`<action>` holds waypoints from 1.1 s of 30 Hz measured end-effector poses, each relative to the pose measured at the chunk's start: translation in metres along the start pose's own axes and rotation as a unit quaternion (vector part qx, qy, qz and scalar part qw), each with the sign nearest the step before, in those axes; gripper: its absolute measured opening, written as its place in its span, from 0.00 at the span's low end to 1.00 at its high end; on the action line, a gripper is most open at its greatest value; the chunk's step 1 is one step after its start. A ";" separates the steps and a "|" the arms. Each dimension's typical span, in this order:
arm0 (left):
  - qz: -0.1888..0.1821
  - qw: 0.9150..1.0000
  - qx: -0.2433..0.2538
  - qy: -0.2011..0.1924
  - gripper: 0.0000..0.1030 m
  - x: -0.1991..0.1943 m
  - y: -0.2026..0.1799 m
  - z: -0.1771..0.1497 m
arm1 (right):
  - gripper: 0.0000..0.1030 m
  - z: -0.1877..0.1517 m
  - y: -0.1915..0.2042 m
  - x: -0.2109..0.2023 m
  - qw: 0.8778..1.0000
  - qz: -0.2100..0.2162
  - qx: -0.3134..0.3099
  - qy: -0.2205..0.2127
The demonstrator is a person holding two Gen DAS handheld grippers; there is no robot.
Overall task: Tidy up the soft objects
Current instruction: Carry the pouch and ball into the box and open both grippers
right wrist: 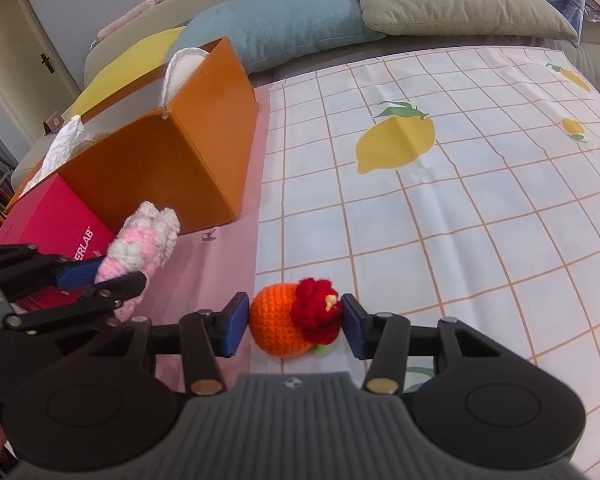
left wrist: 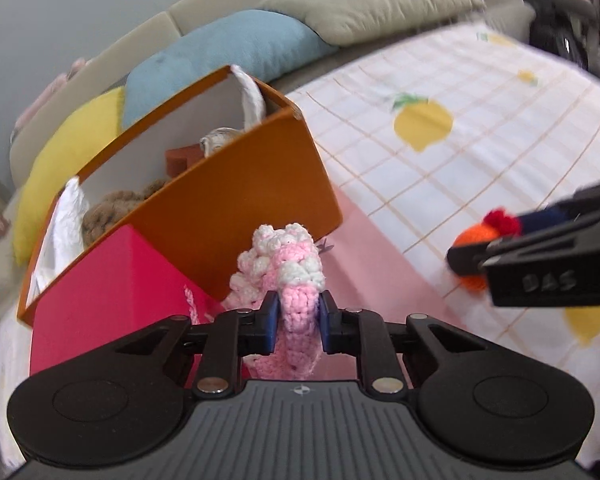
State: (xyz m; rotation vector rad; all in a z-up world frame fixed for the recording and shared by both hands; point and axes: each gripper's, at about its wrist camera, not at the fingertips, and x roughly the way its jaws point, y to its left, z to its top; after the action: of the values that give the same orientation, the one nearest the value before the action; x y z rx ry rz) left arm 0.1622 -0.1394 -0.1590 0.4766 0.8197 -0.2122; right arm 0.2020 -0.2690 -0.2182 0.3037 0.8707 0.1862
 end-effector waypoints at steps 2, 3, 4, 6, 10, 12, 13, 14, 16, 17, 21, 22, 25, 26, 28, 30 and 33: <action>-0.010 1.000 -0.023 -0.004 0.22 -0.015 0.007 -0.002 | 0.48 -0.002 0.001 -0.004 1.000 0.000 -0.001 0.000; -0.018 0.999 -0.033 -0.007 0.22 -0.021 0.011 -0.003 | 0.48 -0.002 0.002 -0.007 1.000 -0.001 -0.001 -0.001; -0.029 0.999 -0.044 -0.010 0.22 -0.029 0.015 -0.006 | 0.48 -0.003 0.002 -0.009 1.000 0.001 0.001 -0.002; -0.045 0.997 -0.064 -0.013 0.22 -0.041 0.023 -0.011 | 0.48 -0.004 0.001 -0.015 1.000 0.006 0.012 0.001; -0.076 0.991 -0.109 -0.013 0.22 -0.060 0.039 -0.022 | 0.48 -0.010 0.006 -0.024 1.000 -0.001 0.021 0.021; -0.092 0.987 -0.128 -0.014 0.22 -0.069 0.047 -0.029 | 0.48 -0.014 0.012 -0.028 0.999 -0.003 0.027 0.034; -0.097 0.986 -0.136 -0.015 0.22 -0.072 0.051 -0.033 | 0.48 -0.017 0.014 -0.030 0.999 0.001 0.032 0.041; -0.102 0.985 -0.142 -0.017 0.22 -0.076 0.054 -0.036 | 0.48 -0.020 0.018 -0.033 0.998 0.005 0.036 0.048; -0.110 0.982 -0.152 -0.021 0.22 -0.083 0.061 -0.042 | 0.48 -0.030 0.028 -0.038 0.997 0.011 0.034 0.062; -0.113 0.981 -0.158 -0.024 0.22 -0.086 0.065 -0.045 | 0.48 -0.035 0.035 -0.041 0.997 0.010 0.026 0.067; -0.144 0.972 -0.181 -0.038 0.22 -0.098 0.079 -0.055 | 0.48 -0.047 0.059 -0.053 0.997 0.013 -0.006 0.073; -0.152 0.969 -0.188 -0.041 0.22 -0.101 0.083 -0.057 | 0.48 -0.048 0.063 -0.055 0.997 0.014 -0.011 0.075; -0.163 0.963 -0.208 -0.055 0.22 -0.109 0.096 -0.061 | 0.48 -0.051 0.076 -0.059 0.996 0.014 -0.023 0.081; -0.166 0.961 -0.214 -0.061 0.22 -0.112 0.100 -0.061 | 0.48 -0.052 0.080 -0.061 0.996 0.015 -0.027 0.082; -0.169 0.957 -0.225 -0.074 0.22 -0.118 0.109 -0.062 | 0.48 -0.050 0.087 -0.063 0.996 0.016 -0.034 0.079; -0.171 0.953 -0.234 -0.088 0.22 -0.123 0.118 -0.059 | 0.48 -0.046 0.094 -0.067 0.996 0.017 -0.042 0.072; -0.170 0.949 -0.243 -0.112 0.22 -0.130 0.132 -0.054 | 0.48 -0.035 0.106 -0.074 0.997 0.017 -0.058 0.054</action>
State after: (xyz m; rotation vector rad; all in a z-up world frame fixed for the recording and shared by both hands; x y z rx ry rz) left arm 0.0878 0.0020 -0.0509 -0.1553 0.6955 -0.3628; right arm 0.1246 -0.1838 -0.1505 0.2018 0.9588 0.2858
